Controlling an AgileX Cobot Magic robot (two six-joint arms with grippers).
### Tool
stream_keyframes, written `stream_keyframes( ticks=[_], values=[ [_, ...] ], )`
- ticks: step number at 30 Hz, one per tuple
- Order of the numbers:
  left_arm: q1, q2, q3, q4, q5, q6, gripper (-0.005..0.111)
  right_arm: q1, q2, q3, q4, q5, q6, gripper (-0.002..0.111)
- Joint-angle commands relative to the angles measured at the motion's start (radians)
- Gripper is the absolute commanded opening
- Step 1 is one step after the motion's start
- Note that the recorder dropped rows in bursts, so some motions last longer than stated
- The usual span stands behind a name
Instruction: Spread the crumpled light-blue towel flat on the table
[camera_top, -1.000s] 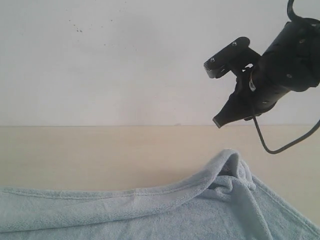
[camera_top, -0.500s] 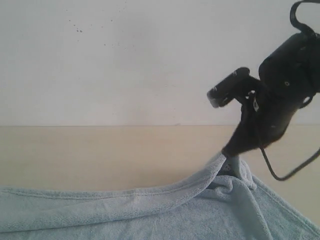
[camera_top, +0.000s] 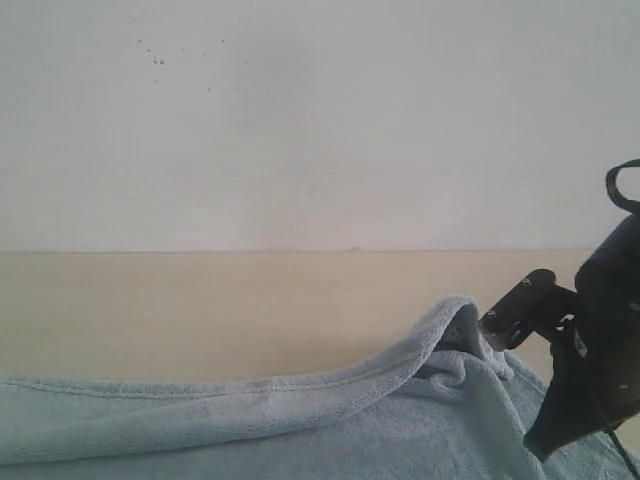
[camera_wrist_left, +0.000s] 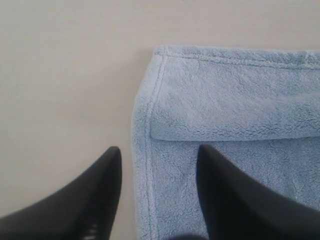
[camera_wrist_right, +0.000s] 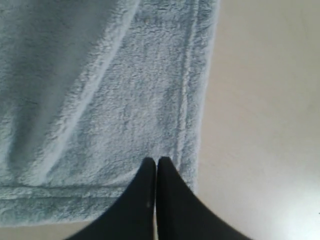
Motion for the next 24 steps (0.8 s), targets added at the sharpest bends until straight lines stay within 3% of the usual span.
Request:
stream_keyframes(
  ticks=[1, 7, 19, 24],
  values=[
    [0.002, -0.01, 0.002, -0.01, -0.025, 0.004, 0.045, -0.064, 0.017, 0.003, 0.036, -0.024, -0.035, 0.0],
    [0.002, -0.01, 0.002, -0.01, -0.035, 0.004, 0.045, -0.083, 0.06, 0.003, 0.17, -0.063, -0.137, 0.0],
    [0.002, -0.01, 0.002, -0.01, -0.042, 0.004, 0.045, -0.083, 0.174, 0.01, 0.183, -0.038, -0.128, 0.0],
    [0.002, -0.01, 0.002, -0.01, -0.038, 0.004, 0.045, -0.083, 0.172, 0.192, 0.183, -0.01, -0.013, 0.0]
  ],
)
